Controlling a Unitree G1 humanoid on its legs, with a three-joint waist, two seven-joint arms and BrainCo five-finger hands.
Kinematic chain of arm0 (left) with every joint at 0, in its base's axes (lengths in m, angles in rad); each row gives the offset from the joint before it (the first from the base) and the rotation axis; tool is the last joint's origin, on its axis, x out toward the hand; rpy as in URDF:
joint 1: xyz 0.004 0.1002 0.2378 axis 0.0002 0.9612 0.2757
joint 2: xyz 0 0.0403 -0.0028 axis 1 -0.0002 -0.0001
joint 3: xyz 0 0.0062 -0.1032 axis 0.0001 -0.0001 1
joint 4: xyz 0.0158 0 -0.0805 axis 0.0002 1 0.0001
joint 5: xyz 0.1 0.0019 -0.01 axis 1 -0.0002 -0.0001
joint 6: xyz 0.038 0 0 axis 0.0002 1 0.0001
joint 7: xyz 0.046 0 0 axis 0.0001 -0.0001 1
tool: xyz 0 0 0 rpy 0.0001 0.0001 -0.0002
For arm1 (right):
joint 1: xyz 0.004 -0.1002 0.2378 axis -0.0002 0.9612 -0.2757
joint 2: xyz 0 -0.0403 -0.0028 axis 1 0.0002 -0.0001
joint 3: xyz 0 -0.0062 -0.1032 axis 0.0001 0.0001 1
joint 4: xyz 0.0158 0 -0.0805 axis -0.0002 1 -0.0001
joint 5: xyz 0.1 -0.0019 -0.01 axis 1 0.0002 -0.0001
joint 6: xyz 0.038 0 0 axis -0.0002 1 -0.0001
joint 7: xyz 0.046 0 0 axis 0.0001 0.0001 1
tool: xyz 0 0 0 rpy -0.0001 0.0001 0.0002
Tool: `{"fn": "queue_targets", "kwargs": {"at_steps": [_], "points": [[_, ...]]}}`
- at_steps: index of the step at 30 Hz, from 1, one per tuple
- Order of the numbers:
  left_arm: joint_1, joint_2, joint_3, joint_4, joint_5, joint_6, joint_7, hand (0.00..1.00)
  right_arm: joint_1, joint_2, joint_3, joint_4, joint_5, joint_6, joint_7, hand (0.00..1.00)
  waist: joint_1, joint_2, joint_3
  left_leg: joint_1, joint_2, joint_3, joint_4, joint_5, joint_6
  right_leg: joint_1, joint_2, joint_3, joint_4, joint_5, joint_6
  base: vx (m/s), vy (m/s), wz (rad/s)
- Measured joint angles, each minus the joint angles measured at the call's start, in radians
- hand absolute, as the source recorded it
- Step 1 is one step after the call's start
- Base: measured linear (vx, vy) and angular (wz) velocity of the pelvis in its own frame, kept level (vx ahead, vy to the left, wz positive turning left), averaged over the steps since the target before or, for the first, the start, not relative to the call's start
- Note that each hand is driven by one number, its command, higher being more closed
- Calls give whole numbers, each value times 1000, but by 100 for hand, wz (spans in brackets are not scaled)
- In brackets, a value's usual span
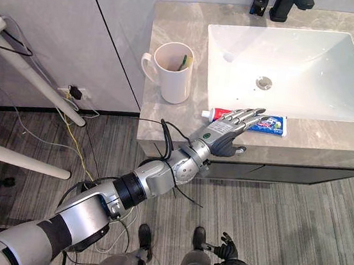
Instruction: Organize washtable
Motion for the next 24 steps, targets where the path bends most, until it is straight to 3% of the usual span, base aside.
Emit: {"fn": "queue_targets", "kwargs": {"at_steps": [17, 20, 24], "points": [[9, 1, 0, 0, 0, 2, 1, 0, 0, -7, 22, 0, -1, 0, 0, 0, 1, 1, -1, 2, 13, 7, 8, 0, 0, 0, 8, 3, 6, 16, 26, -13, -4, -1], [9, 1, 0, -4, 1, 2, 4, 0, 0, -7, 23, 0, -1, 0, 0, 0, 1, 1, -1, 3, 14, 9, 15, 0, 0, -2, 4, 7, 17, 13, 45, -53, -4, -2], [7, 0, -4, -128, 1, 0, 22, 0, 3, -7, 22, 39, -2, -1, 0, 0, 3, 14, -9, 8, 12, 10, 9, 0, 0, -15, -6, 13, 43, 1, 78, -47, 3, -3]]}}
